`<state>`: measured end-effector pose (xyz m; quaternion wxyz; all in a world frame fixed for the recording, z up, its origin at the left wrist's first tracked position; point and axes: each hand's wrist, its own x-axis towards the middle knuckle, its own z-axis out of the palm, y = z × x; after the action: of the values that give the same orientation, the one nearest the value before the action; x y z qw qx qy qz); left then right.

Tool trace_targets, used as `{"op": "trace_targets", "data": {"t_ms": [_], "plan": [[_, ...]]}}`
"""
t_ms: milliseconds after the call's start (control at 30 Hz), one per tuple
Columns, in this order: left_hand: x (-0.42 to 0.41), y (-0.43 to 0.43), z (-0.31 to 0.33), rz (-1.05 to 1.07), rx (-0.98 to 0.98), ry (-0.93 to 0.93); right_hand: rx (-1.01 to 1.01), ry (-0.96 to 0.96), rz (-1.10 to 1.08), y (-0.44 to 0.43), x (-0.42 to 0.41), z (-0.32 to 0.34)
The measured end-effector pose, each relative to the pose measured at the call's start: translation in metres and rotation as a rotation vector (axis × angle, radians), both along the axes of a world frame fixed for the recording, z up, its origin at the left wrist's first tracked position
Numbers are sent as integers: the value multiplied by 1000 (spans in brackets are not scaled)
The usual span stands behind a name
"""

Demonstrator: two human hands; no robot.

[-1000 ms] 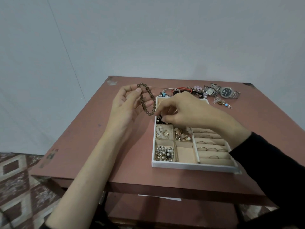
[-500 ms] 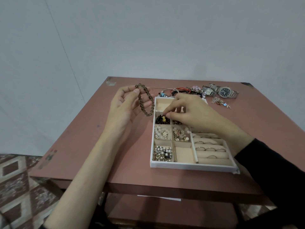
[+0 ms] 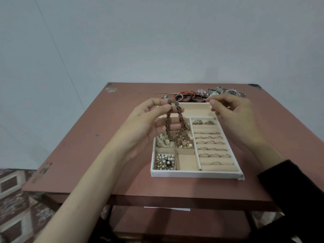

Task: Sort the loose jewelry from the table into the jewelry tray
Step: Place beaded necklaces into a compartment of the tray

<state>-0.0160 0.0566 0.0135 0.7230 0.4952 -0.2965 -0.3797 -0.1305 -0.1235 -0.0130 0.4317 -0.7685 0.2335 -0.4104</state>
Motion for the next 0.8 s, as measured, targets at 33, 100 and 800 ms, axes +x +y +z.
{"op": "trace_targets", "data": {"t_ms": [33,100,800], "plan": [[-4,1,1,-58,35,-3,-1,-9,-5,-1,0,0],[-12,3,2,-156,103,35,-4,-13,-5,-4,0,-1],[-32,-3,7,-267,728,-1427,-13,7,1,-6,-1,-3]]}}
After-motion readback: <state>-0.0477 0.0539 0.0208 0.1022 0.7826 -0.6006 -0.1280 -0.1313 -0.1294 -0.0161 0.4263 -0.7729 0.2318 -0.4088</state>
